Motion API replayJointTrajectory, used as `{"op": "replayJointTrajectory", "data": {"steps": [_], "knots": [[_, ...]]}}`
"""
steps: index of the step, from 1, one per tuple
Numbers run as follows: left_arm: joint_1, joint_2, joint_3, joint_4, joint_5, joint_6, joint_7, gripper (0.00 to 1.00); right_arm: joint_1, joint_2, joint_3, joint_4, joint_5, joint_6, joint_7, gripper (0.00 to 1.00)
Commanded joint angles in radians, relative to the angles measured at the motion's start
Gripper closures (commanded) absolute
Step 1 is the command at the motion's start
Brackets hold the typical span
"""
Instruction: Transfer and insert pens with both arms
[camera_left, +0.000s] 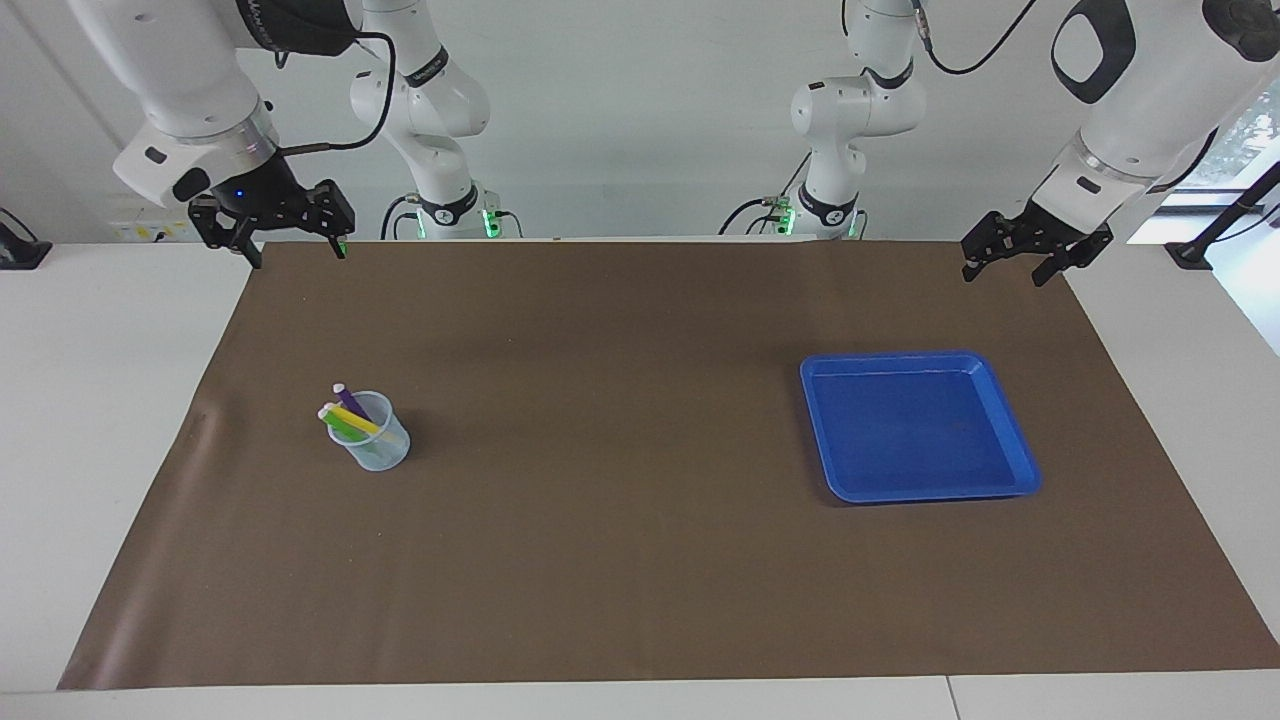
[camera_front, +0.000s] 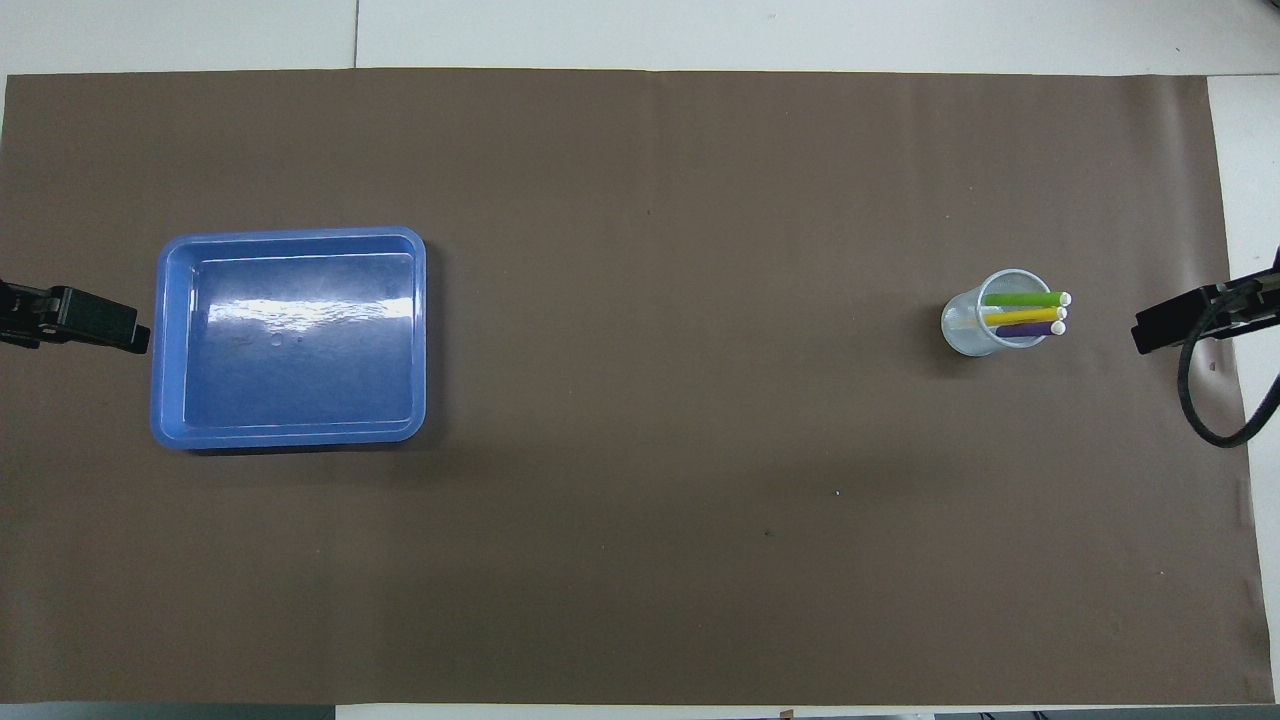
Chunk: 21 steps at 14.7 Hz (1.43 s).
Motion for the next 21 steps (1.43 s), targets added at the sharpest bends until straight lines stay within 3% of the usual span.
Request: {"op": "replayJointTrajectory", "data": {"steps": [1,2,4,9,21], "knots": [[-0.008,-0.022,0.002,-0.026,0.024,0.019,-0.002,0.00,-0.008,-0.015,0.005,-0.015,0.012,0.010,0.012,0.00],[-0.008,-0.022,0.002,-0.026,0.026,0.021,-0.002,0.00,0.000,-0.010,-0.008,-0.014,0.012,0.013,0.015,0.00],[-0.010,-0.022,-0.001,-0.026,0.024,0.016,-0.003,0.00,0.102,0.010,-0.127,-0.004,0.012,0.016,0.021,0.00],[-0.010,-0.024,-0.003,-0.026,0.021,0.013,-0.036,0.00,0.169,0.021,-0.205,0.000,0.016,0.004,0.027,0.00],[-0.008,-0.024,-0.003,-0.024,0.021,0.019,-0.036,0.00,0.157,0.011,-0.190,0.000,0.023,0.015,0.055,0.00]]}}
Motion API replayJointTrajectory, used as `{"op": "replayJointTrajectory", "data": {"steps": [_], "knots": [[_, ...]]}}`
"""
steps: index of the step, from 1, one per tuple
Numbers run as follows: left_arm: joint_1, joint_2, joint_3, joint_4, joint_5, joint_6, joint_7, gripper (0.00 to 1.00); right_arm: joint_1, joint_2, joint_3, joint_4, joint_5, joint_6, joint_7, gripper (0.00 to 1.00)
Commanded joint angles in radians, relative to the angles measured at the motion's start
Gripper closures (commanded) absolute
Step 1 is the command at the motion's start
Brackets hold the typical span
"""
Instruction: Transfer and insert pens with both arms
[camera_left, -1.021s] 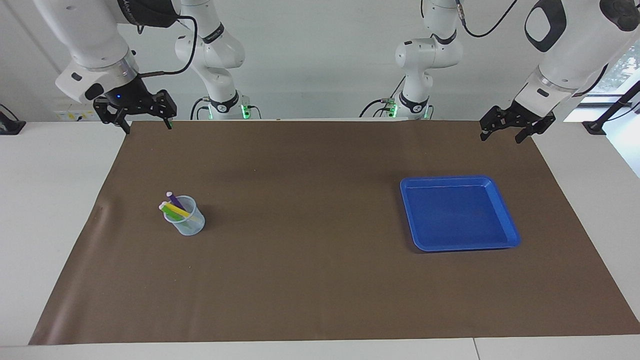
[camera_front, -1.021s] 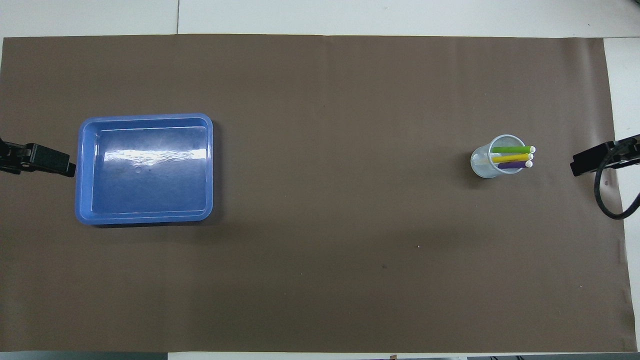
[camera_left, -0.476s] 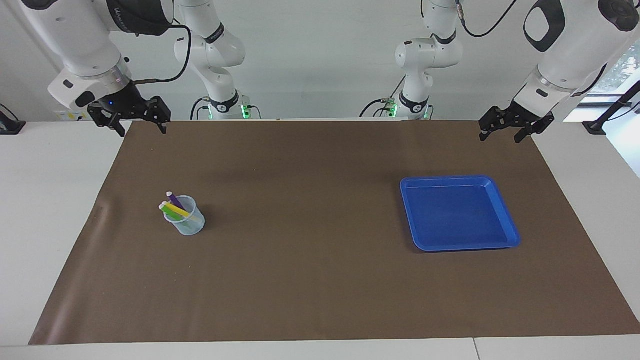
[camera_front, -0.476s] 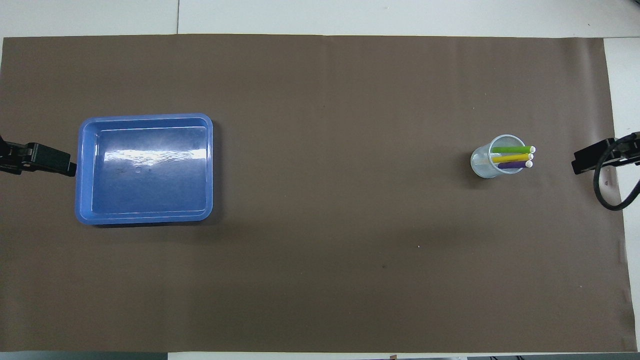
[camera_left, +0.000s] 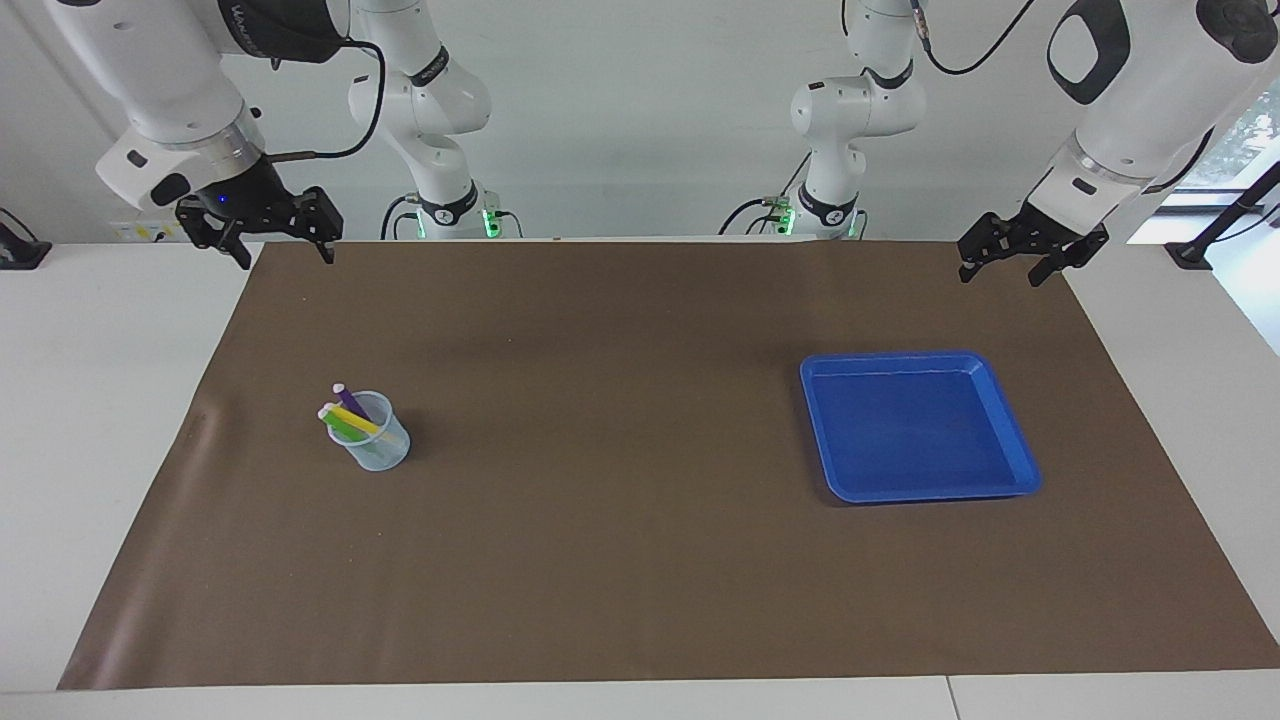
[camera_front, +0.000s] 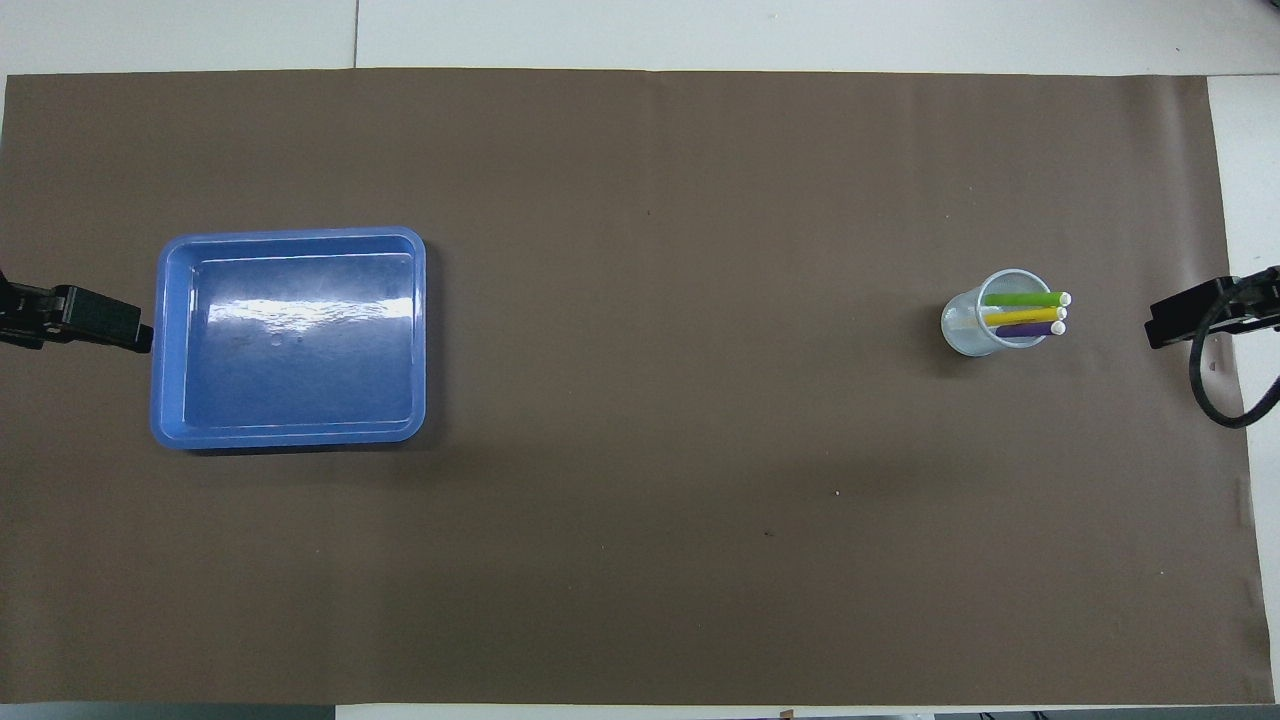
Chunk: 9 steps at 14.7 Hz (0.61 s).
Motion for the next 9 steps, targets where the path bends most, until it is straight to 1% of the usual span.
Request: {"op": "replayJointTrajectory", "data": {"steps": [1,4,9], "knots": [[-0.010,-0.022,0.001,-0.023,0.021,0.017,-0.019,0.00,-0.008,0.002,0.003,0.002,0.020,0.007,0.016,0.00],[-0.010,-0.024,0.001,-0.025,0.021,0.019,-0.017,0.00,-0.015,0.002,-0.002,0.008,0.075,0.012,0.019,0.00],[-0.007,-0.024,0.001,-0.025,0.021,0.024,-0.019,0.00,-0.017,0.009,0.000,0.010,0.060,0.024,0.022,0.00]]}}
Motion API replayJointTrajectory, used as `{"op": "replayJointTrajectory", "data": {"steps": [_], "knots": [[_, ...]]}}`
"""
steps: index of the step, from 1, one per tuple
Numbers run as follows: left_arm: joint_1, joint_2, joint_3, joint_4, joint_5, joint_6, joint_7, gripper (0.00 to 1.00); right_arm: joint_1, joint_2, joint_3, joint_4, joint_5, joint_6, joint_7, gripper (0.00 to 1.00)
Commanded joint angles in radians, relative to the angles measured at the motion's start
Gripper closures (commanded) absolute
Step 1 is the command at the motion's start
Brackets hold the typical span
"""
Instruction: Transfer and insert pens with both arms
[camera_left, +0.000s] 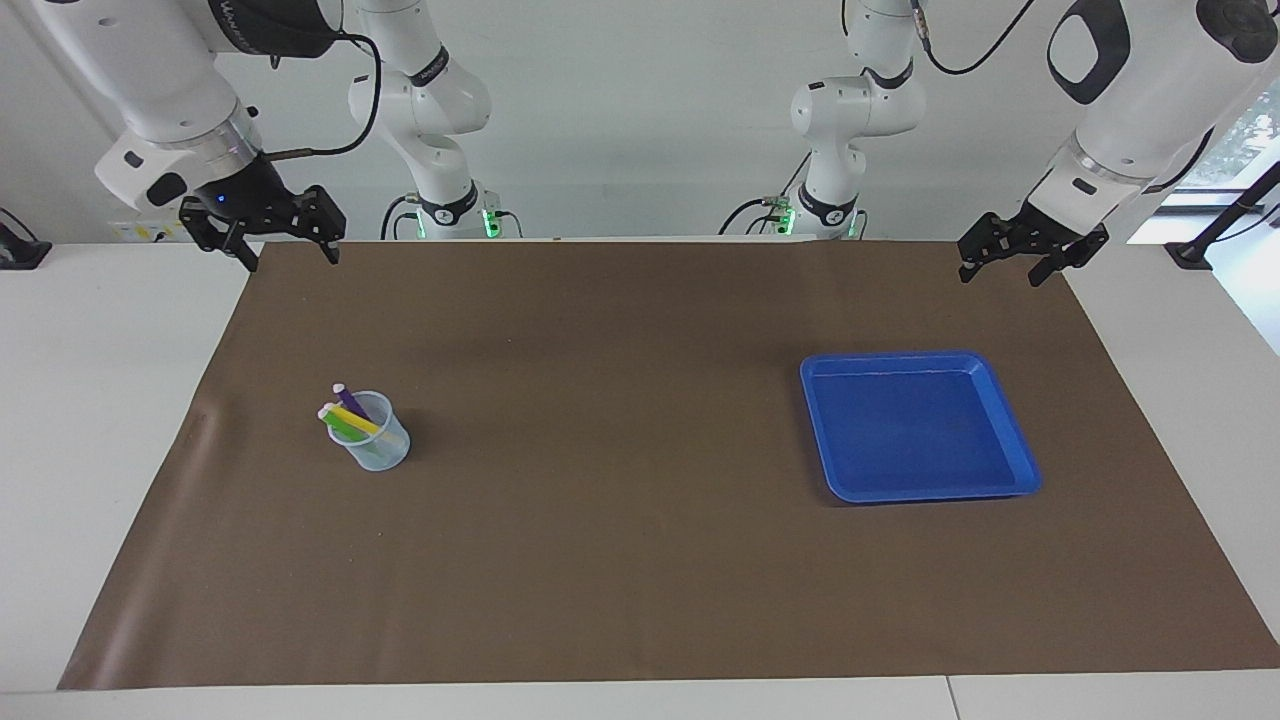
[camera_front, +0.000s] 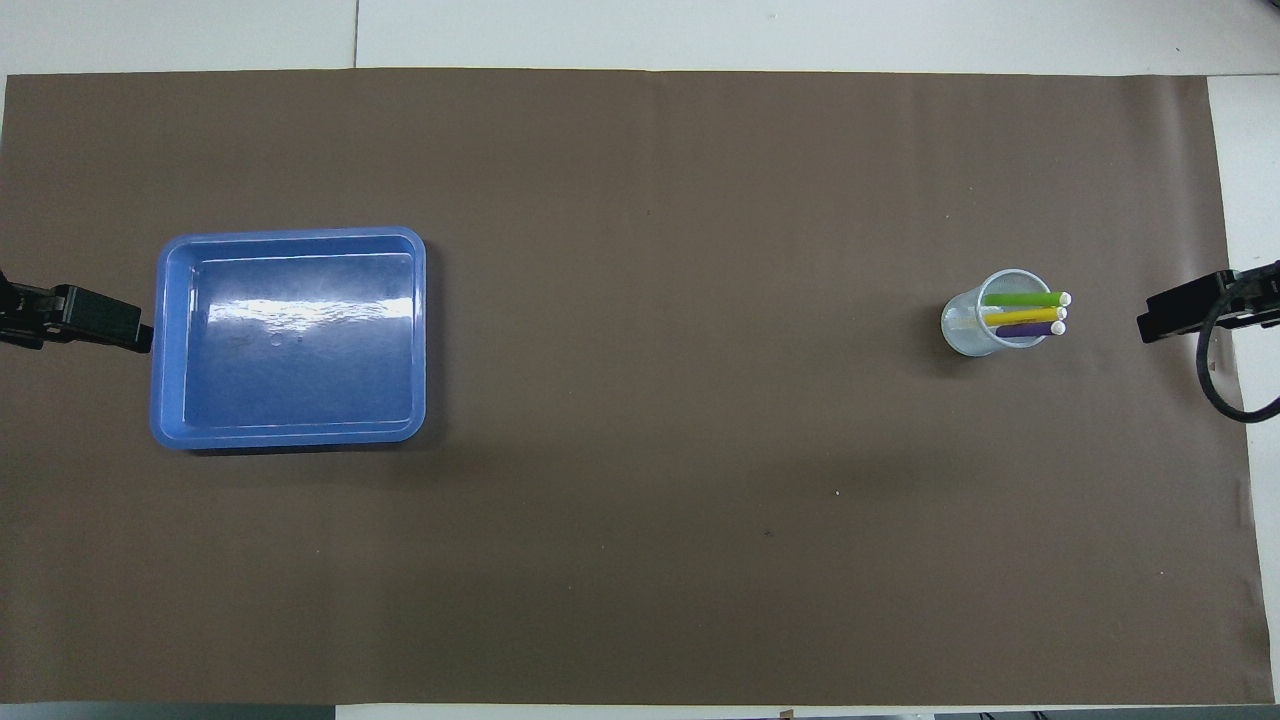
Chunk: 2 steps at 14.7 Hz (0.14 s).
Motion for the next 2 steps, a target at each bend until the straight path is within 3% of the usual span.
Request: {"op": "replayJointTrajectory", "data": {"steps": [1,2], "knots": [[-0.008,-0.024,0.001,-0.029,0.021,0.023,-0.017,0.00,-0.009,0.007,0.003,0.008,0.010,0.012,0.020,0.00],[-0.007,-0.024,0.001,-0.030,0.021,0.024,-0.017,0.00,-0.009,0.007,0.003,0.007,0.010,0.012,0.020,0.00]]}}
